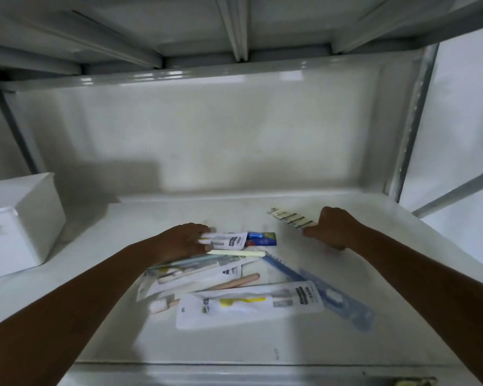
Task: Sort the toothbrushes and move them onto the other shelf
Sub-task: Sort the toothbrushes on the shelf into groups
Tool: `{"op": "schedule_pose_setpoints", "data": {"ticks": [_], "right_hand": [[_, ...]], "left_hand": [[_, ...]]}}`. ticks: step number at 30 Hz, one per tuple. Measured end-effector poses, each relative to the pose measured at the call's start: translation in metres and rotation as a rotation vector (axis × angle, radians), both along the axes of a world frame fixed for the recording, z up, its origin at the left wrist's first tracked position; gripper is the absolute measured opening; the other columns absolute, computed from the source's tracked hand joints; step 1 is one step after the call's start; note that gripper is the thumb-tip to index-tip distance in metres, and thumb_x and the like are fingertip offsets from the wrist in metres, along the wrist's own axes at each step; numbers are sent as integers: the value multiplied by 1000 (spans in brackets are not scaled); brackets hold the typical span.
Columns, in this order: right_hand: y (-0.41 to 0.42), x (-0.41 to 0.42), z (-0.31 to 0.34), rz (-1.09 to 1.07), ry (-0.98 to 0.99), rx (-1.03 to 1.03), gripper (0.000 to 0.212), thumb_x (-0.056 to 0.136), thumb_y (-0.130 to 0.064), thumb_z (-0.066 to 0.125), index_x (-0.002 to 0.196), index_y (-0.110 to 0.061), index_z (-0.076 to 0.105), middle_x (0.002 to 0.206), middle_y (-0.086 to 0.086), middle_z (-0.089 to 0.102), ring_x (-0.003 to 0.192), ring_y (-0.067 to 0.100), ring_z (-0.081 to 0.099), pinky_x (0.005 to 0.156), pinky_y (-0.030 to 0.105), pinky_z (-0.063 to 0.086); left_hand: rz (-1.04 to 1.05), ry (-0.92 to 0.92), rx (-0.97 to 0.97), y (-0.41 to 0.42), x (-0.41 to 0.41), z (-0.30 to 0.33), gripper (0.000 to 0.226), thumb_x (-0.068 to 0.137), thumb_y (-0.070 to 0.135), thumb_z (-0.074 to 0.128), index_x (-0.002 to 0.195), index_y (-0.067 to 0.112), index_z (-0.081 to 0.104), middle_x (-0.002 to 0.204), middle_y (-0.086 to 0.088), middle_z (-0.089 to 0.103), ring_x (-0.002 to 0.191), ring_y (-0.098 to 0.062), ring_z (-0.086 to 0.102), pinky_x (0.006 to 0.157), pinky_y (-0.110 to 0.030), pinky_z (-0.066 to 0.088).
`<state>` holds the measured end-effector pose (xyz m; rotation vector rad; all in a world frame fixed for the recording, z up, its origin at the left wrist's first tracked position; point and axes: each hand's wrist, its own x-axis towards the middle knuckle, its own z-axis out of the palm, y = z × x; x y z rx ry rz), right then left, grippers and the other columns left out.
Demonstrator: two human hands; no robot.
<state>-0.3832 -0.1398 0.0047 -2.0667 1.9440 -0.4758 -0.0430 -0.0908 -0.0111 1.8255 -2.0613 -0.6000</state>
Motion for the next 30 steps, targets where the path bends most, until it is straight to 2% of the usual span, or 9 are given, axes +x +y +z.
{"op": "schedule_pose_setpoints", "data": {"ticks": [2,5,8,10,13,16,21,25,30], "right_hand": [[-2,-6,-12,-33,21,39,59,79,-49,67,116,-4,56,94,9,61,69,16,55,47,23,39],[-2,-5,-19,-66,93,39,64,79,-52,66,121,-5,53,118,14,61,96,27,58,67,29,49],[6,4,-12,-70,210,-84,65,80,-53,65,124,-8,47,126,14,49,115,31,47,91,40,45],[15,13,-2,51,161,-139,56,82,-48,66,121,-11,50,123,12,52,107,26,51,81,34,46],[30,30,8,209,161,50,51,82,-52,67,108,-9,65,110,9,68,92,20,63,63,23,42],[34,47,2,260,214,234,56,75,-58,69,98,-7,72,97,9,74,79,15,62,61,22,42],[33,58,-7,244,167,259,40,79,-43,74,97,-8,66,74,-4,57,78,11,54,63,17,40],[35,59,-8,203,163,259,36,77,-40,75,95,-12,59,73,-6,54,70,7,52,65,17,43],[41,48,-5,172,169,157,53,76,-41,74,112,-8,56,78,-9,49,69,3,48,59,17,39]], "left_hand": [[0,27,10,-2,-3,-1,64,83,44,65,140,22,45,147,-2,44,138,-22,39,117,-34,28],[-33,97,-73,-4,4,-7,58,65,68,70,118,45,59,108,9,63,117,-24,57,110,-40,40],[-76,149,-85,-9,10,-11,33,71,40,81,96,48,61,95,18,62,90,6,61,93,-22,46],[-102,136,-100,-10,8,-6,35,75,29,79,97,47,59,111,9,64,101,4,60,95,-25,46],[-101,166,-58,-11,8,-1,51,55,66,75,100,44,64,118,7,65,109,-9,61,98,-29,47],[-49,237,-43,-25,10,-4,80,42,80,71,100,24,69,103,5,69,85,-8,64,80,-26,51],[16,186,-102,-37,-4,-3,6,85,31,67,85,29,72,89,-2,69,64,-13,56,56,-18,45],[35,109,-133,-46,-13,-4,22,87,20,62,72,36,68,84,3,69,74,-15,61,64,-14,44],[17,88,-116,-55,-18,-2,20,86,4,60,100,9,72,95,-4,68,86,-18,60,65,-13,41]]}}
